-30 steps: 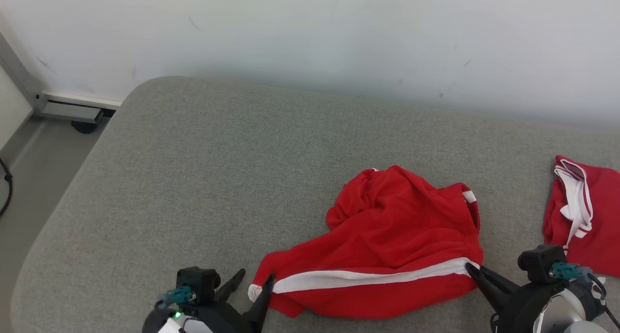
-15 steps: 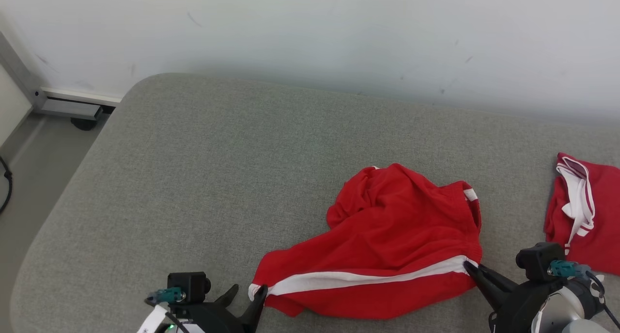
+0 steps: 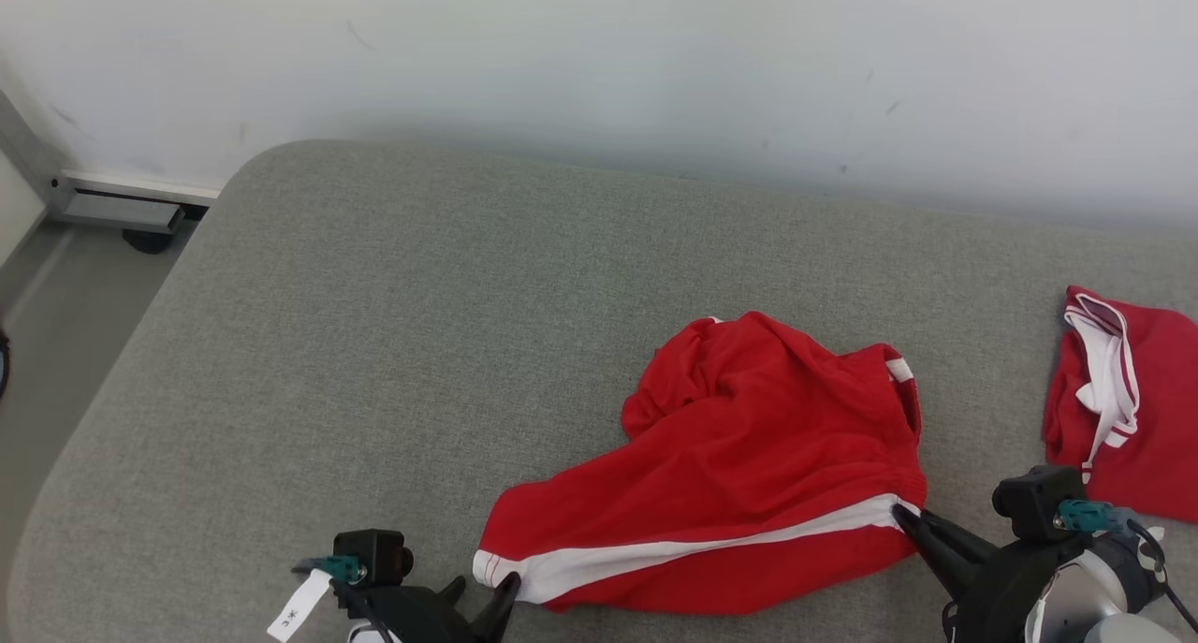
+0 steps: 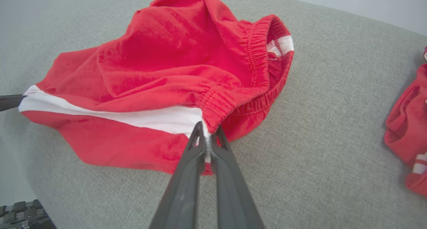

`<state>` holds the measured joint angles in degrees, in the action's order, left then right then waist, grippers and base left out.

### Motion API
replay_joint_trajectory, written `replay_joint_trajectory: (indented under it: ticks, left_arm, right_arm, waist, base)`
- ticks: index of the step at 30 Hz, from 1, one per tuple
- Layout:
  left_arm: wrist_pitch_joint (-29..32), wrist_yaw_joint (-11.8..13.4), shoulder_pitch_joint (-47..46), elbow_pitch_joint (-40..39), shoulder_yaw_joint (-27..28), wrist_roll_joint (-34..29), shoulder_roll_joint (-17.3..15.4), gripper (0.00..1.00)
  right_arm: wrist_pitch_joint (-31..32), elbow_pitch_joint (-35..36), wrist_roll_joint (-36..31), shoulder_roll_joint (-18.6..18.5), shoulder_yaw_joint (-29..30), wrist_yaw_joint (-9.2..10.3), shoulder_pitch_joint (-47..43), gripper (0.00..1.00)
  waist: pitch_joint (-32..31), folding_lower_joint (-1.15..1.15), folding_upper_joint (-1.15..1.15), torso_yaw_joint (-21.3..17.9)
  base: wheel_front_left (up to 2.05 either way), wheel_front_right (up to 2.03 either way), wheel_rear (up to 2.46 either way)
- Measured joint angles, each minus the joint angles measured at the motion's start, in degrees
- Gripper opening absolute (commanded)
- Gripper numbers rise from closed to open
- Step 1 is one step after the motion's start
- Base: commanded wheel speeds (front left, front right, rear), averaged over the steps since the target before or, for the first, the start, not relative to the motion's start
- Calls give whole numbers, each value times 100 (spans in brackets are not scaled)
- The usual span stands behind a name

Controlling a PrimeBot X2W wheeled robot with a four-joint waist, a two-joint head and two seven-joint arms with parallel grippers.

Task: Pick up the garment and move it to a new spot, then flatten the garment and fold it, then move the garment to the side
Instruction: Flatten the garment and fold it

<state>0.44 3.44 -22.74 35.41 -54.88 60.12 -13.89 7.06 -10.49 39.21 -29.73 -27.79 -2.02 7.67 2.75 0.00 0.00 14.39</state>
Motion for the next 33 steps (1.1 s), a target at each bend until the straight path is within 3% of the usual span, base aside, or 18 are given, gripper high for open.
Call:
replay_joint_trajectory:
  ticks: [11,12,13,26,33]
  left_arm:
    - [-45,-65,-310,345,-126,-135,137,98]
    - [-46,-113,-343,382,-147,-164,145,71]
    - [-48,-122,-359,414,-146,-178,157,0]
    - [-321,-200,-389,614,-108,-231,118,0]
    - [-780,-324,-577,-19,114,-269,-165,0]
  right_arm:
    - [58,110,-24,-20,-7,8,13,0]
    - [58,112,-23,-25,-5,9,13,0]
    - [59,113,-23,-29,-4,9,13,0]
    - [-34,137,20,-14,203,110,30,0]
    - [-361,250,274,-19,630,170,240,0]
  waist:
    - [84,0,0,-52]
    - [91,0,0,-53]
    - [98,0,0,-54]
    - [88,0,0,-14]
    - [48,0,0,-64]
  base:
    - [0,0,0]
    - [0,0,0]
    - [0,0,0]
    - [0,0,0]
    - [0,0,0]
